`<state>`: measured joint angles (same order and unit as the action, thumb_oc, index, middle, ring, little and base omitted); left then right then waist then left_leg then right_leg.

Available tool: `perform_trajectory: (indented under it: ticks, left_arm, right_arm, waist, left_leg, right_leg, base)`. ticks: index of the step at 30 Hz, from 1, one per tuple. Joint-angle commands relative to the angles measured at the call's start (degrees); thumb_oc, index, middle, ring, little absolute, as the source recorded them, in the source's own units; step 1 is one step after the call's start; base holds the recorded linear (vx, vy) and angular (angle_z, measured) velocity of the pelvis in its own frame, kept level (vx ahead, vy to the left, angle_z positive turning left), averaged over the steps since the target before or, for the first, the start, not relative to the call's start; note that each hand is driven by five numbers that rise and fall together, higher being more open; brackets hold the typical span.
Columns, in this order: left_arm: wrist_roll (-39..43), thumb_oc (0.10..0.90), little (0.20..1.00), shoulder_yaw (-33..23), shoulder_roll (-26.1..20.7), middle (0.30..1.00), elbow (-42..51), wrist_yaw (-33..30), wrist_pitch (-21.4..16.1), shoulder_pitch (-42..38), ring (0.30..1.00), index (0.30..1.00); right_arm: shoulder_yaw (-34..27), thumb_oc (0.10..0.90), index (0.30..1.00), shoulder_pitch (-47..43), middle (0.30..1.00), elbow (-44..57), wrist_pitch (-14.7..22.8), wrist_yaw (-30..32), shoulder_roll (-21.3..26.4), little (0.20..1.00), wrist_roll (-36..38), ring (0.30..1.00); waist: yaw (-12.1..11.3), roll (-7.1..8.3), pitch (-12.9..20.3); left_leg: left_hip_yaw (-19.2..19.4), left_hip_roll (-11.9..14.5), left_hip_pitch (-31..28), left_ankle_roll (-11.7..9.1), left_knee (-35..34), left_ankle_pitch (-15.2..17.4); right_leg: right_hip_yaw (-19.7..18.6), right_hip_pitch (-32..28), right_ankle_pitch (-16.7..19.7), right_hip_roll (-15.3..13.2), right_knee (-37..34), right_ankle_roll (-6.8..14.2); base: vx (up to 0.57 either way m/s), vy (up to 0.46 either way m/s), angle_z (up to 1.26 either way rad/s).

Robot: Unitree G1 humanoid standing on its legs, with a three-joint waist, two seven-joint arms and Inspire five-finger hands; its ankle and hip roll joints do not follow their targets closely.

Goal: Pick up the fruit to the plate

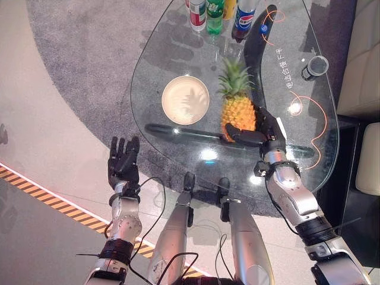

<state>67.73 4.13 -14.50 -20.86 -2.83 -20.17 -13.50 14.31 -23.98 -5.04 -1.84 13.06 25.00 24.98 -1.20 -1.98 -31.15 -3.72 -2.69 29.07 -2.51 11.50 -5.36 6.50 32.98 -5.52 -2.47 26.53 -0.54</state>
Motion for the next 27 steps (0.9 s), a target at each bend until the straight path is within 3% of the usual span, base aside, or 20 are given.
perform_trajectory:
  ticks: [1,8,17,27]
  left_arm:
    - [-4.97,0.8,0.9,-0.28,-4.66,0.9,9.69,6.38,-0.06,1.57,0.9,0.9]
    - [-3.05,0.8,0.9,3.66,-9.0,0.9,20.98,15.18,5.52,0.97,0.9,0.9]
    - [0.27,0.8,0.9,8.91,-11.45,0.9,28.61,19.22,12.63,-0.47,0.9,0.9]
    - [3.52,0.8,0.9,13.37,-13.43,0.9,30.45,20.4,12.9,-2.13,0.9,0.9]
  right_arm:
    - [-1.0,0.1,0.3,-2.7,0.3,13.22,9.98,-7.08,1.28,0.2,-2.26,0.3]
    - [1.44,0.1,0.3,-4.26,0.3,17.95,11.07,-13.6,3.72,0.2,-2.66,0.3]
    - [5.69,0.1,0.3,-6.12,0.3,20.4,9.58,-14.58,6.15,0.2,-2.65,0.3]
    - [9.99,0.1,0.3,-7.69,0.3,18.74,9.72,-11.96,6.89,0.2,-0.1,0.3]
  waist:
    - [0.33,1.38,1.35]
    - [0.07,1.31,1.35]
    - [0.08,1.36,1.35]
    - [0.04,1.34,1.35]
  left_leg:
    - [0.49,-2.26,-0.76,0.7,7.98,6.15]
    - [0.76,-2.21,-1.87,0.76,7.49,6.22]
    - [0.78,-2.05,-1.99,0.83,7.14,5.96]
    - [1.04,-2.09,-1.98,1.05,6.38,5.71]
  right_leg:
    - [-2.35,-6.9,3.16,1.55,-8.75,2.48]
    - [-2.08,-7.97,3.42,1.62,-9.38,2.61]
    - [-2.54,-8.15,3.87,1.76,-9.93,2.7]
    - [-2.78,-7.69,4.35,1.73,-10.46,3.04]
  base:
    - [0.0,0.0,0.0]
    - [0.0,0.0,0.0]
    - [0.0,0.0,0.0]
    - [0.0,0.0,0.0]
